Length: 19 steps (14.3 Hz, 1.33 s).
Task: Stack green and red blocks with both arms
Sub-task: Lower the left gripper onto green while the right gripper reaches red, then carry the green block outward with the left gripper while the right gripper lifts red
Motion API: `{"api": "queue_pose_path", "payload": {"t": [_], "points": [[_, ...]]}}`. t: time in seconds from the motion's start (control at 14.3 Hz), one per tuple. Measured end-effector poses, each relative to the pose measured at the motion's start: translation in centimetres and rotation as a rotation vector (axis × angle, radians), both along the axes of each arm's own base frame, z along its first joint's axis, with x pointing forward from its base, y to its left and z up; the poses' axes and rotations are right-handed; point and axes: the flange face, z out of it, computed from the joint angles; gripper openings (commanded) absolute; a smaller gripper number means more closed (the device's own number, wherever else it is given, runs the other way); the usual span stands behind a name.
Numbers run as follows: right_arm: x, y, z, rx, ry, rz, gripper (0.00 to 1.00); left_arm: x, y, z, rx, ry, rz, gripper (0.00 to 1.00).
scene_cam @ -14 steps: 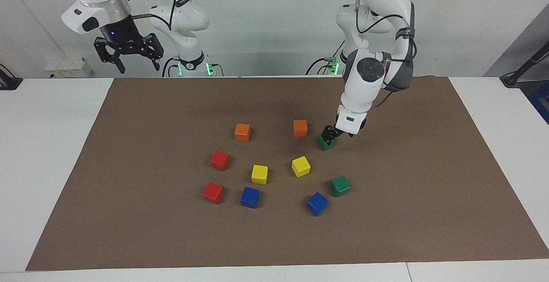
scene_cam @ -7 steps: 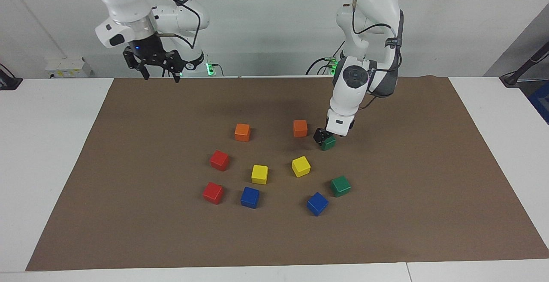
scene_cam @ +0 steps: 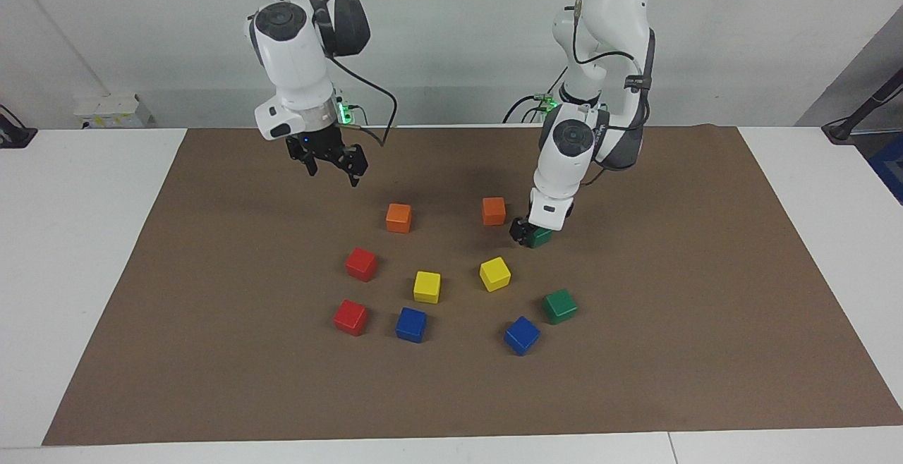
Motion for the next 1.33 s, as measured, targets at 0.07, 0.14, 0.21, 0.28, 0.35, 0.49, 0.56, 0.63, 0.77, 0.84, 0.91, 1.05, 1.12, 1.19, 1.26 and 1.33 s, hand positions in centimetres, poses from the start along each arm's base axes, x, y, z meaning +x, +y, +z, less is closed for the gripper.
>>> {"api": "queue_pose_path", "payload": {"t": [0.07, 0.14, 0.21, 0.28, 0.35, 0.49, 0.56, 0.63, 0.77, 0.84, 0.91, 1.05, 1.12, 1.19, 1.26, 1.33], "points": [[0.9, 0.2, -1.7, 0.004, -0.006, -0.012, 1.00, 0.0, 0.0, -0.1, 0.002, 0.003, 0.000, 0.00], [1.7, 0.4, -3.3, 0.008, -0.010, -0.021, 1.00, -0.1, 0.1, -0.2, 0.005, 0.010, 0.000, 0.00], [2.3, 0.5, -4.8, 0.011, -0.011, -0.031, 1.00, -0.2, 0.1, -0.3, 0.012, 0.023, -0.002, 0.00], [2.9, 0.7, -6.2, 0.013, -0.014, -0.042, 1.00, -0.2, 0.3, -0.1, 0.017, 0.031, -0.009, 0.00], [3.7, 0.9, -7.5, 0.016, -0.019, -0.053, 1.00, 0.3, 0.8, 0.4, 0.023, 0.042, -0.023, 0.00], [5.3, 1.2, -8.9, 0.018, -0.020, -0.057, 1.00, 2.8, 4.3, 2.8, 0.022, 0.056, -0.079, 0.00], [6.1, 1.4, -9.2, 0.013, -0.024, -0.053, 1.00, 4.7, 7.7, 4.4, 0.014, 0.054, -0.122, 0.00], [6.8, 1.5, -9.3, 0.003, -0.031, -0.044, 1.00, 6.3, 11.6, 5.6, 0.004, 0.048, -0.171, 0.00], [8.0, 1.7, -9.7, -0.009, -0.039, -0.033, 1.00, 8.2, 18.5, 6.5, -0.010, 0.024, -0.276, 0.00], [8.5, 1.9, -10.2, -0.009, -0.037, -0.035, 1.00, 8.8, 21.8, 6.6, -0.014, 0.009, -0.308, 0.00], [8.9, 1.9, -10.9, -0.009, -0.030, -0.044, 1.00, 9.1, 24.5, 6.3, -0.015, -0.004, -0.325, 0.00], [9.4, 1.9, -12.5, -0.014, -0.011, -0.074, 1.00, 9.8, 27.0, 4.9, -0.019, -0.013, -0.344, 0.00], [9.5, 1.8, -13.2, -0.017, 0.000, -0.084, 1.00, 10.2, 27.0, 3.9, -0.021, -0.012, -0.351, 0.00], [9.5, 1.6, -14.0, -0.020, 0.012, -0.091, 1.00, 10.5, 26.5, 2.9, -0.025, -0.011, -0.364, 0.00], [9.5, 1.5, -14.6, -0.024, 0.021, -0.096, 1.00, 10.6, 26.1, 2.0, -0.029, -0.006, -0.387, 0.00], [9.5, 1.4, -15.0, -0.025, 0.026, -0.104, 1.00, 10.7, 25.9, 1.2, -0.033, -0.004, -0.414, 0.00]]}}
